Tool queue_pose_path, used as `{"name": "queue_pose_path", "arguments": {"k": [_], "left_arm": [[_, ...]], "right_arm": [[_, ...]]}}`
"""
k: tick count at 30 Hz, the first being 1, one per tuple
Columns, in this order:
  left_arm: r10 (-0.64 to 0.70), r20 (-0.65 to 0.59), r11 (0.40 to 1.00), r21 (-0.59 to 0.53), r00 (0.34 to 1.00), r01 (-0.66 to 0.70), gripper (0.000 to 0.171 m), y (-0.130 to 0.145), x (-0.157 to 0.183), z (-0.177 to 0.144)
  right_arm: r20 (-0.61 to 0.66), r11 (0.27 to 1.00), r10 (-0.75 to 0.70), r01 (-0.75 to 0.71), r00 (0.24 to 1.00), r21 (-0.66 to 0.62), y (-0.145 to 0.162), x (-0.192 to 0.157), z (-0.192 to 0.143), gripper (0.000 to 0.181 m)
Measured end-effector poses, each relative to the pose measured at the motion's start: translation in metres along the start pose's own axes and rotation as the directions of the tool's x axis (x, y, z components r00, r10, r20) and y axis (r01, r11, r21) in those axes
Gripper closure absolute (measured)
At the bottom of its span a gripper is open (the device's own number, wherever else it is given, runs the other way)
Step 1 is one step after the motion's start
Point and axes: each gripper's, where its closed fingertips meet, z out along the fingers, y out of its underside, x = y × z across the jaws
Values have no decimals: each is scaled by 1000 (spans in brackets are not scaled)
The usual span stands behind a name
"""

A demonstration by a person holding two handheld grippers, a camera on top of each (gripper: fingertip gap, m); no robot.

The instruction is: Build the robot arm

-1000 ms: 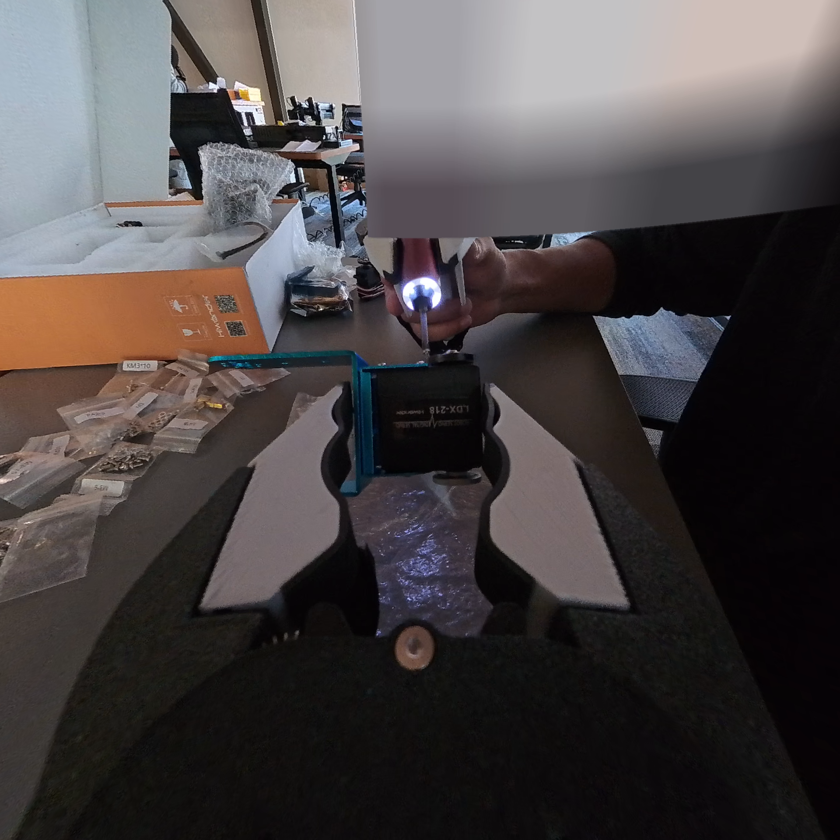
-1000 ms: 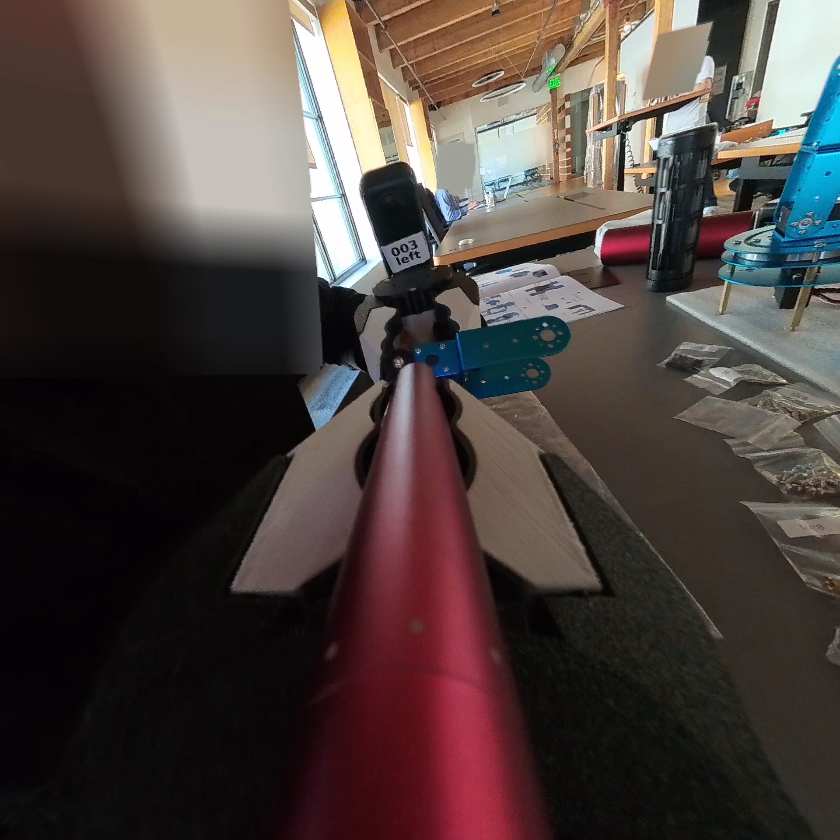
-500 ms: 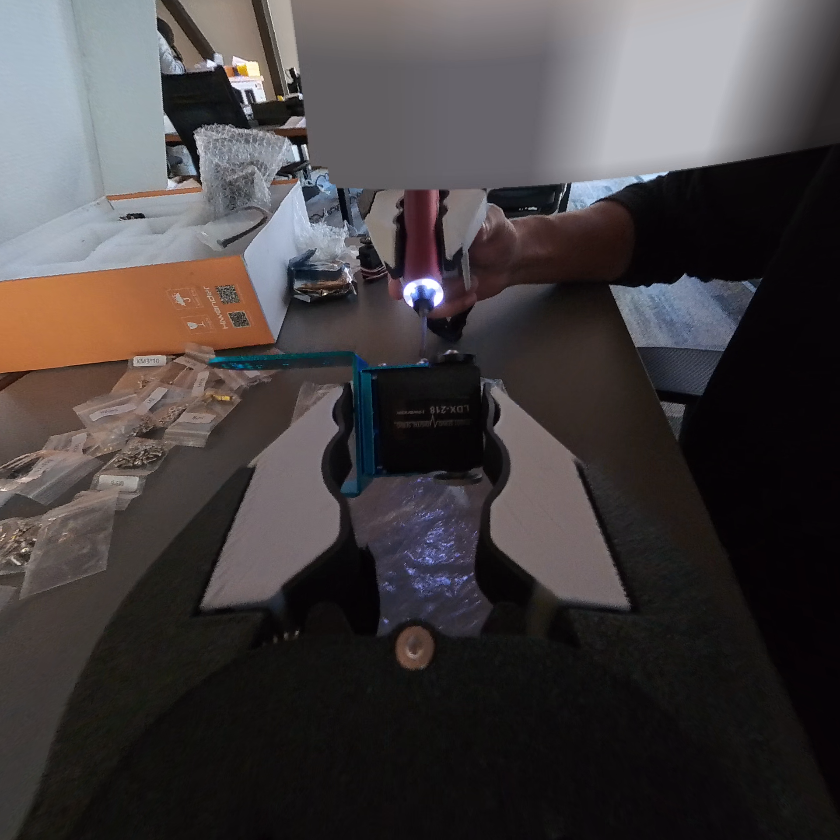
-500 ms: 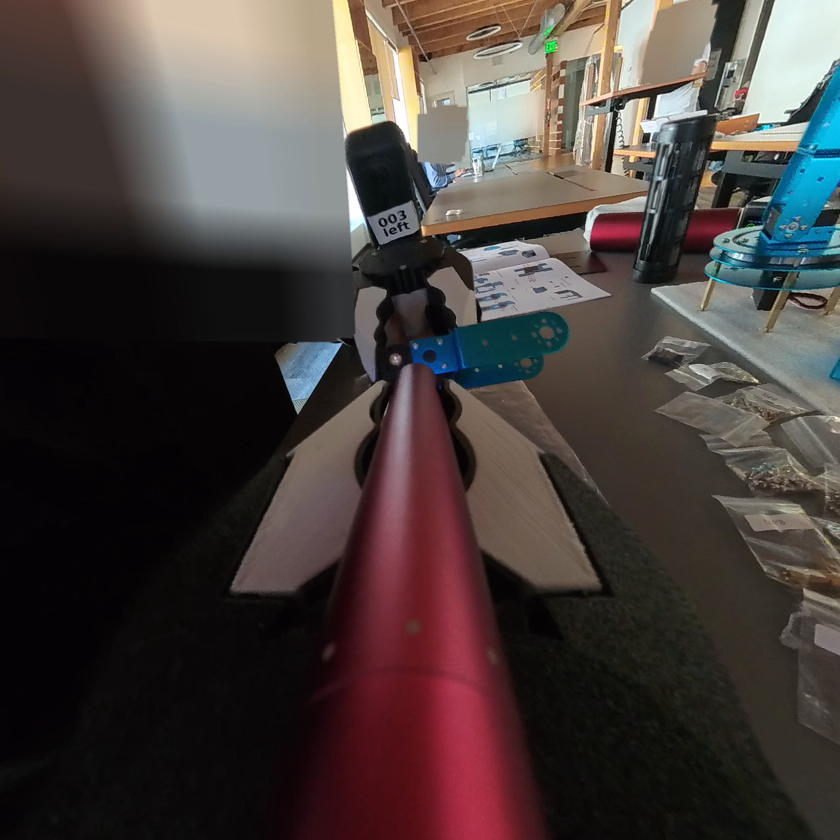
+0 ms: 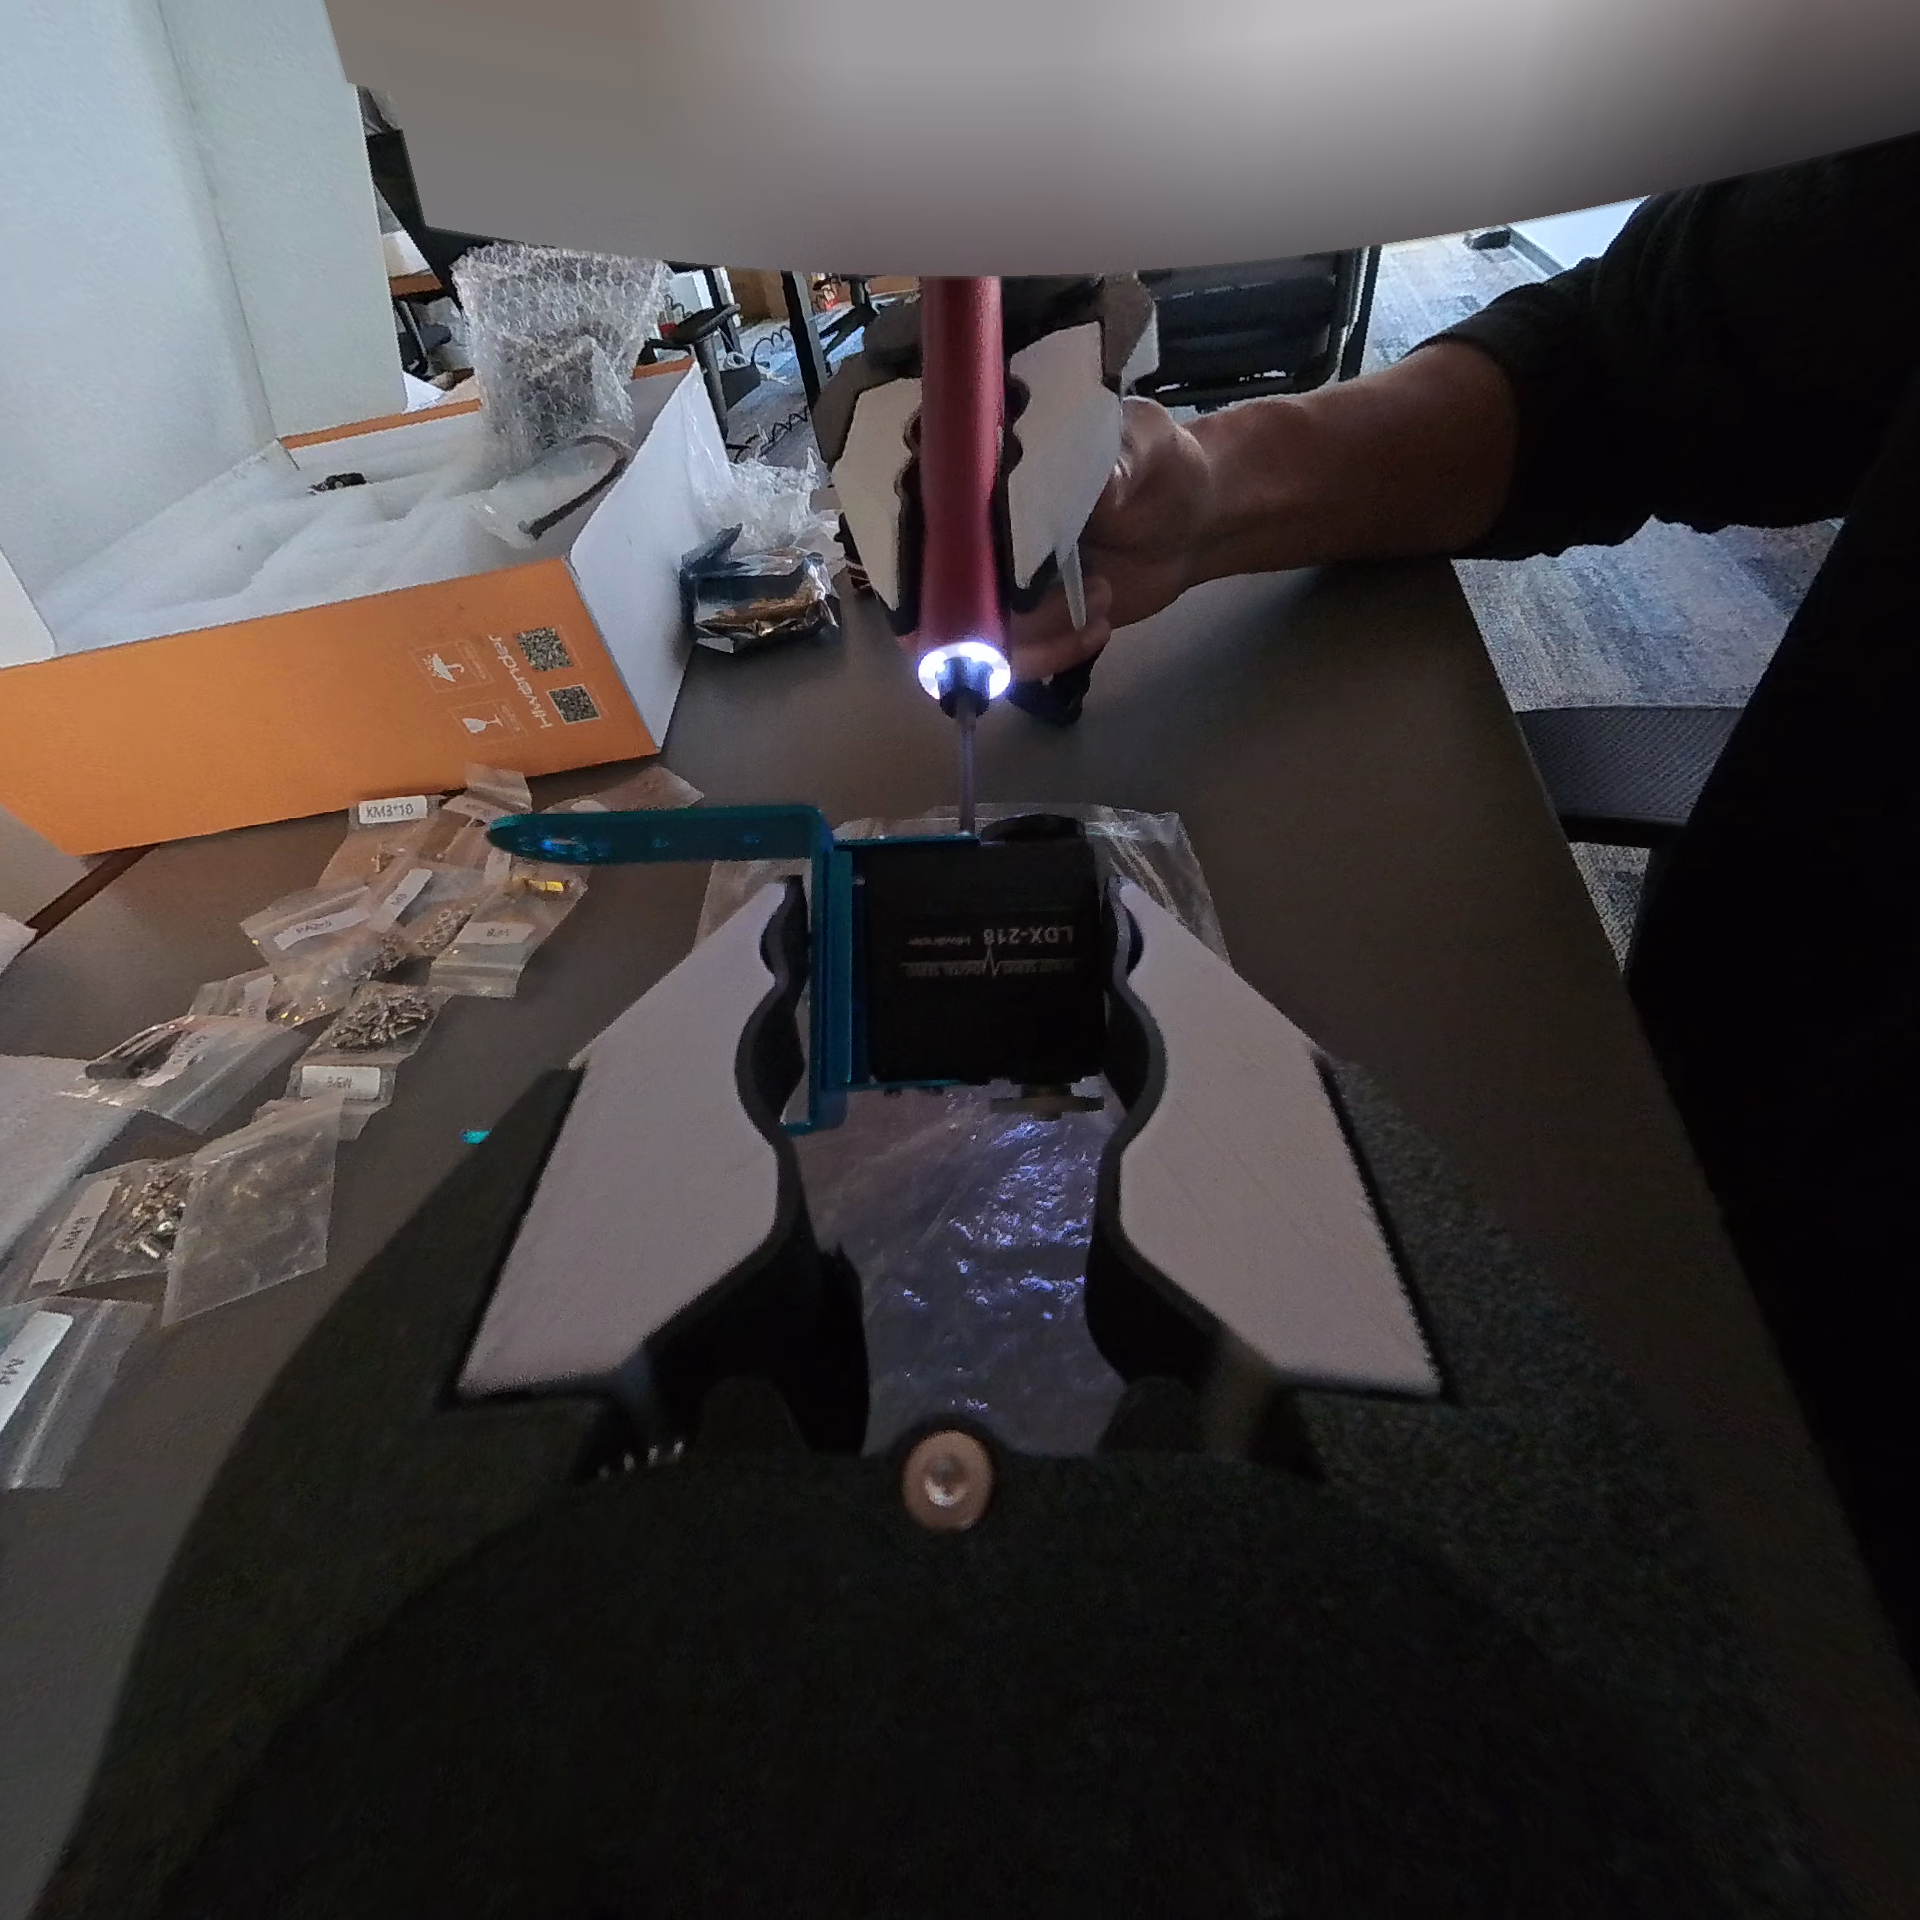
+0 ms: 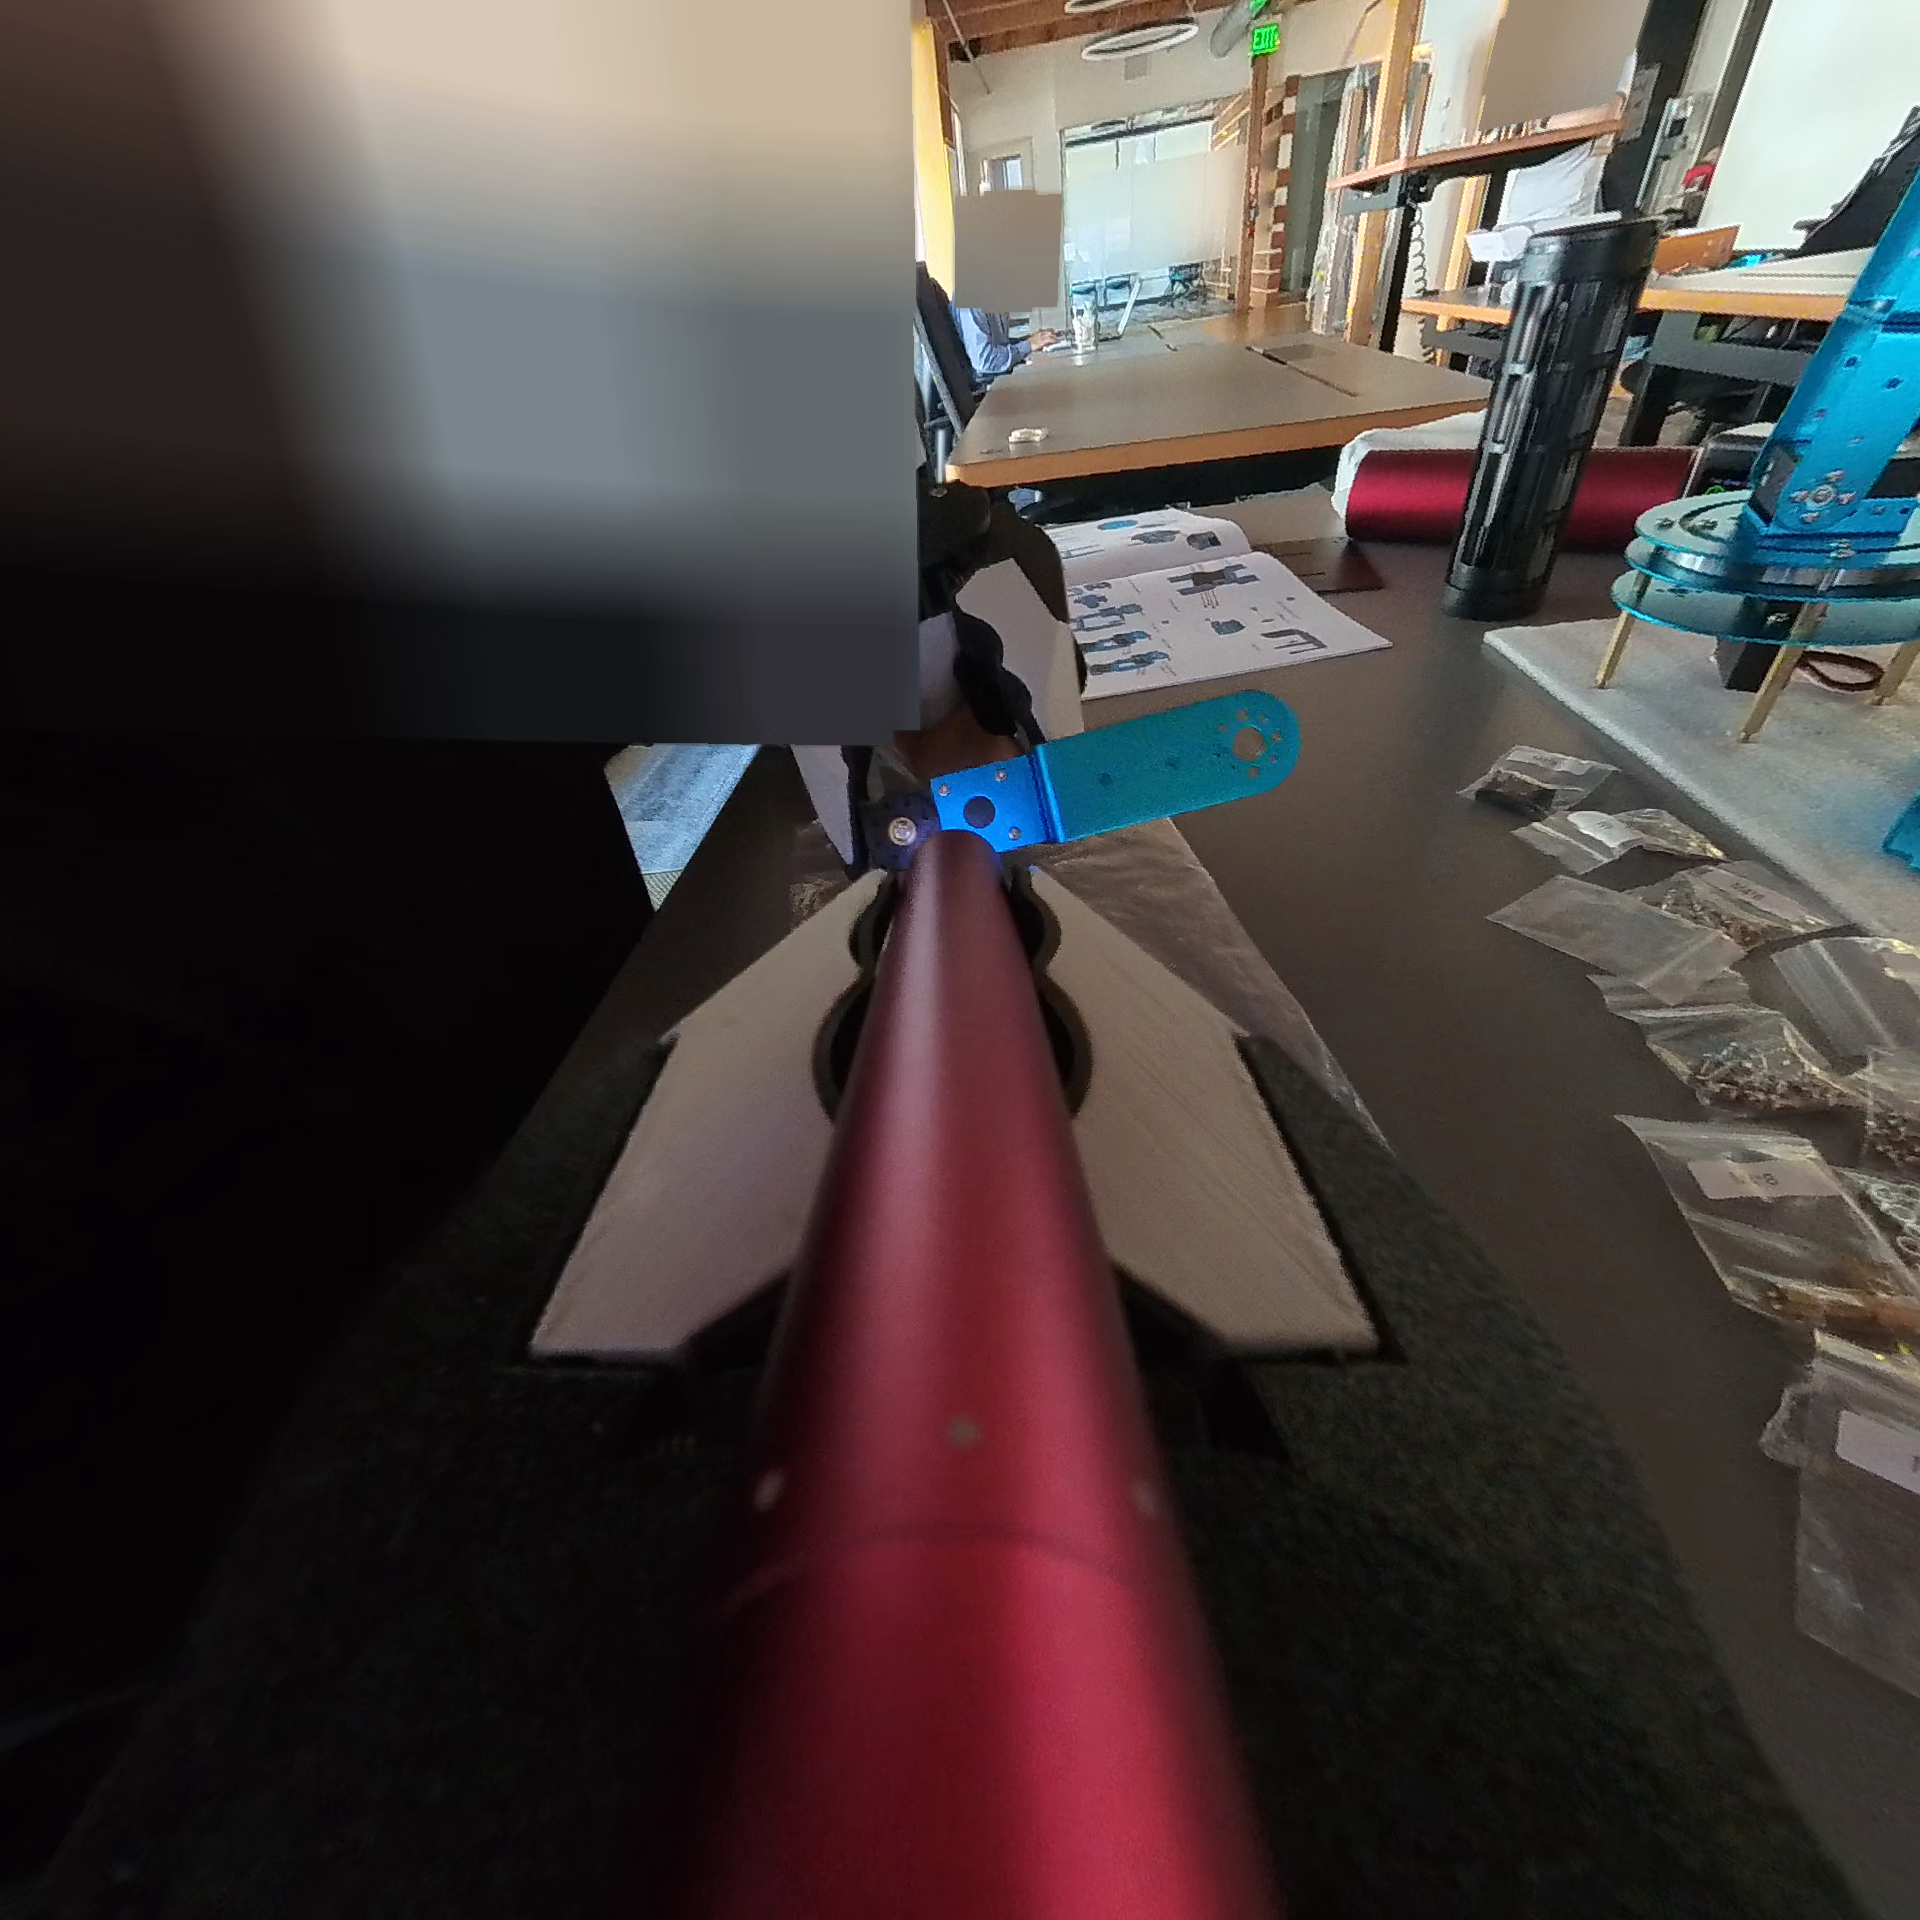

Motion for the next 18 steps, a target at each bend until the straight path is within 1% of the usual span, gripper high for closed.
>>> {"name": "queue_pose_path", "arguments": {"k": [4, 9, 12, 18], "left_arm": [[-2, -4, 1000, 4, 1000, 2, 117, -1, 1, 0], [10, -4, 1000, 21, 1000, -10, 117, -4, 5, -1], [-7, -20, 999, 37, 1000, 7, 117, -7, 7, -3], [-28, -31, 998, 49, 999, 30, 118, -10, 7, -4]], "right_arm": [[8, 1000, -4, 4, 1000, 6, -1, -1, 0, 160], [20, 999, -47, 46, 999, 22, -5, -7, 0, 158], [19, 996, -82, 81, 996, 28, -6, -10, 1, 158], [18, 994, -100, 99, 995, 42, -7, -11, 1, 158]]}}
